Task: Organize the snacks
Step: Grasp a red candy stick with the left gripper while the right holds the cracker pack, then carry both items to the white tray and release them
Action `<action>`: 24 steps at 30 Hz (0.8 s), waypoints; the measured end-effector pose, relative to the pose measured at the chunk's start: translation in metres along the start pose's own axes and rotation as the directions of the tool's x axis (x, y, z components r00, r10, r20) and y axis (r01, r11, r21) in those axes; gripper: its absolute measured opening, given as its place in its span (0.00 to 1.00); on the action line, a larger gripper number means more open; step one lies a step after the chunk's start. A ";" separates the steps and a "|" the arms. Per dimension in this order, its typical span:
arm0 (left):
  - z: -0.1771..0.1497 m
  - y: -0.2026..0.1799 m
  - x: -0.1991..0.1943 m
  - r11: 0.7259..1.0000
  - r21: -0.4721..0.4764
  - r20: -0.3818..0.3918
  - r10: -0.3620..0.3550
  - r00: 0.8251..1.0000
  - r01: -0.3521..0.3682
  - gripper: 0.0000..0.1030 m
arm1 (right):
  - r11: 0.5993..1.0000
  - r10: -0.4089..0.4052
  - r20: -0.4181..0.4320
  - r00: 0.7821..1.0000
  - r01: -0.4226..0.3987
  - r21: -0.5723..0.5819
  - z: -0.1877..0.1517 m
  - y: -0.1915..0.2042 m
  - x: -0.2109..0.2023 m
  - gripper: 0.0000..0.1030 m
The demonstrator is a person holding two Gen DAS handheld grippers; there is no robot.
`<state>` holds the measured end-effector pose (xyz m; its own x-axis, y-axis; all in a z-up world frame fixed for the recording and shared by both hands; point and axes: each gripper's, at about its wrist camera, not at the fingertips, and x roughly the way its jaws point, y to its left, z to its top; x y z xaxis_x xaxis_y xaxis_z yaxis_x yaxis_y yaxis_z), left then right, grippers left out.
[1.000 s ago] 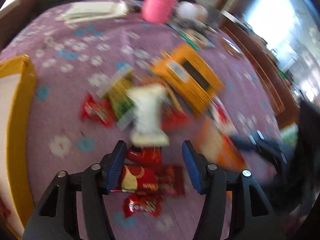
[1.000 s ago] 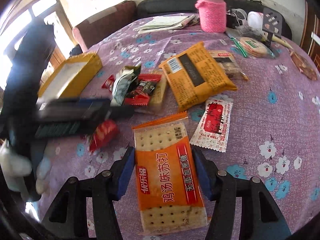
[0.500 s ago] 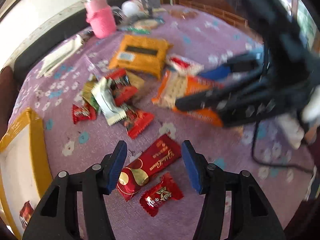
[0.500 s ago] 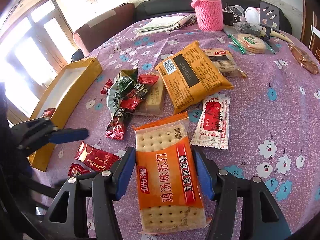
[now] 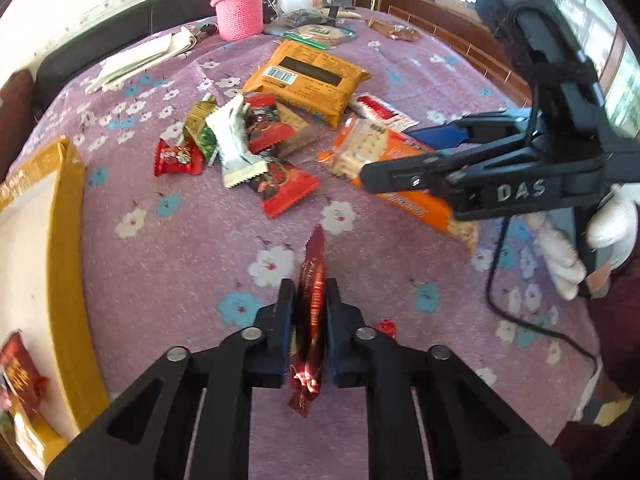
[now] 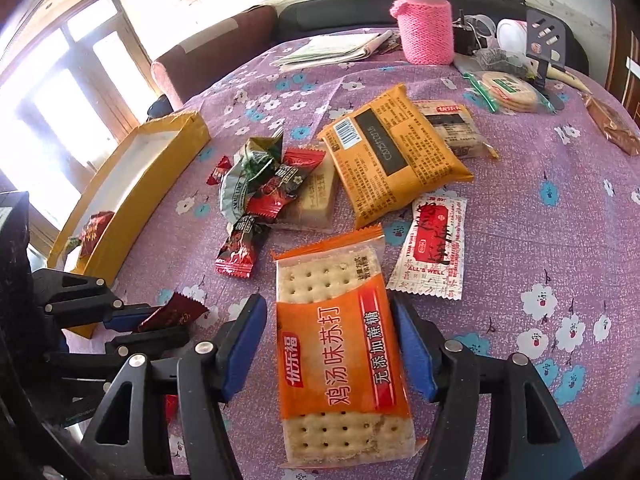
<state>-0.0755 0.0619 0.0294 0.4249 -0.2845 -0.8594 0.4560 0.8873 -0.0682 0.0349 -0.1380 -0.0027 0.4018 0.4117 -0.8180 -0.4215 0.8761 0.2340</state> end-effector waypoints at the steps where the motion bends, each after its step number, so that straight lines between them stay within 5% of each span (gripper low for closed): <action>1: -0.001 -0.002 0.000 1.000 -0.007 0.007 -0.003 1.000 0.003 0.25 | 1.000 0.000 -0.002 1.000 0.000 -0.005 0.000 0.001 0.000 0.67; 7: 0.003 -0.023 0.008 0.995 0.028 0.035 0.098 0.995 -0.099 0.25 | 0.999 -0.043 -0.028 0.999 0.042 -0.033 -0.004 0.008 -0.006 0.69; 10: -0.002 -0.017 0.004 0.997 -0.008 0.049 0.079 0.996 -0.079 0.17 | 0.997 -0.073 -0.023 0.997 0.072 -0.039 -0.011 0.011 -0.014 0.69; 11: -0.004 -0.013 0.002 0.997 -0.032 0.057 0.072 0.996 -0.070 0.07 | 0.996 -0.081 -0.027 0.996 0.080 -0.037 -0.012 0.012 -0.014 0.70; 15: -0.015 0.005 -0.018 0.992 -0.119 0.109 0.045 0.993 -0.032 0.07 | 0.992 -0.124 -0.038 0.992 0.123 -0.043 -0.016 0.016 -0.006 0.70; 18: -0.027 0.014 -0.037 0.987 -0.160 0.149 0.057 0.987 -0.033 0.07 | 0.982 -0.180 -0.029 0.983 0.178 -0.055 -0.014 0.022 -0.004 0.56; 24: -0.050 0.032 -0.075 0.975 -0.222 0.228 0.073 0.971 -0.021 0.07 | 0.988 -0.155 0.019 0.988 0.155 -0.014 -0.019 0.037 -0.026 0.55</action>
<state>-0.1318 0.1301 0.0666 0.6240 -0.2940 -0.7240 0.2617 0.9516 -0.1609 -0.0069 -0.1215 0.0170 0.4776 0.2758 -0.8342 -0.3651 0.9259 0.0971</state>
